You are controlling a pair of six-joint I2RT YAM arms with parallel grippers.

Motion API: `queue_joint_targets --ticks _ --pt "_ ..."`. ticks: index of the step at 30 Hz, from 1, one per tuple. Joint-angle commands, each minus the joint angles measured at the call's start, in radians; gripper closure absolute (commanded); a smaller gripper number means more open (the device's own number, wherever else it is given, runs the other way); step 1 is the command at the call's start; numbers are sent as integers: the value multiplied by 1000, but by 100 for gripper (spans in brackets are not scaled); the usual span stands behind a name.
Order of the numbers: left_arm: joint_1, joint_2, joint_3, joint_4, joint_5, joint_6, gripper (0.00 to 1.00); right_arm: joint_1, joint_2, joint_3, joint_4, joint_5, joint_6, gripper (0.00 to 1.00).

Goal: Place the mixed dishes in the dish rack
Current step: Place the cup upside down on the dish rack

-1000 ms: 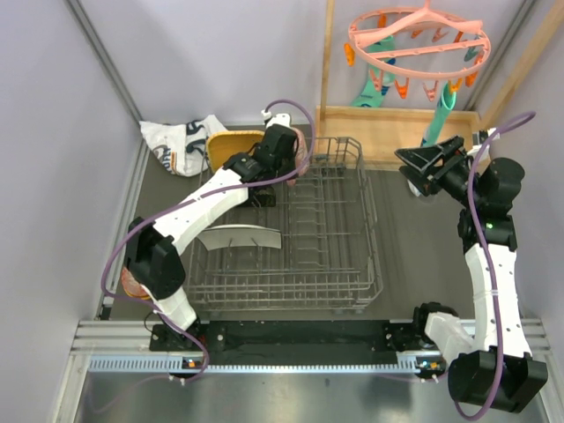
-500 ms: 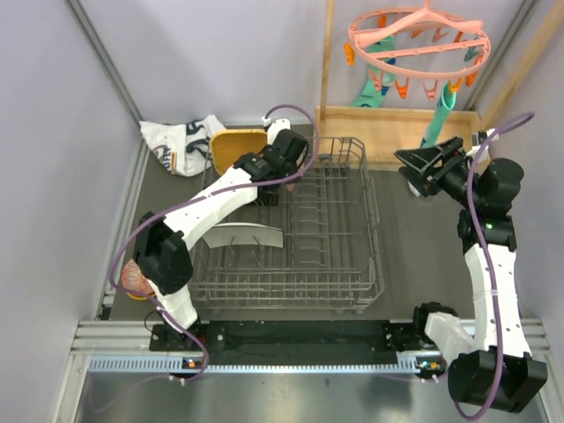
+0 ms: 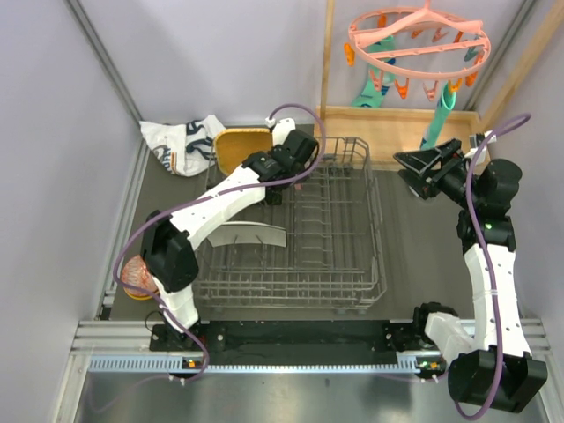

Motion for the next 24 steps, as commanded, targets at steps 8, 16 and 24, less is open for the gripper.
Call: queue_joint_targets --ticks 8,16,24 --pt "-75 19 82 30 -100 -103 100 -11 -19 2 10 -8 -22 21" --pt "-75 53 108 1 -129 -144 100 -11 -25 8 -10 -10 -31 21" --pt "-73 73 118 4 -137 -166 100 -11 -22 17 -16 -13 -36 21"
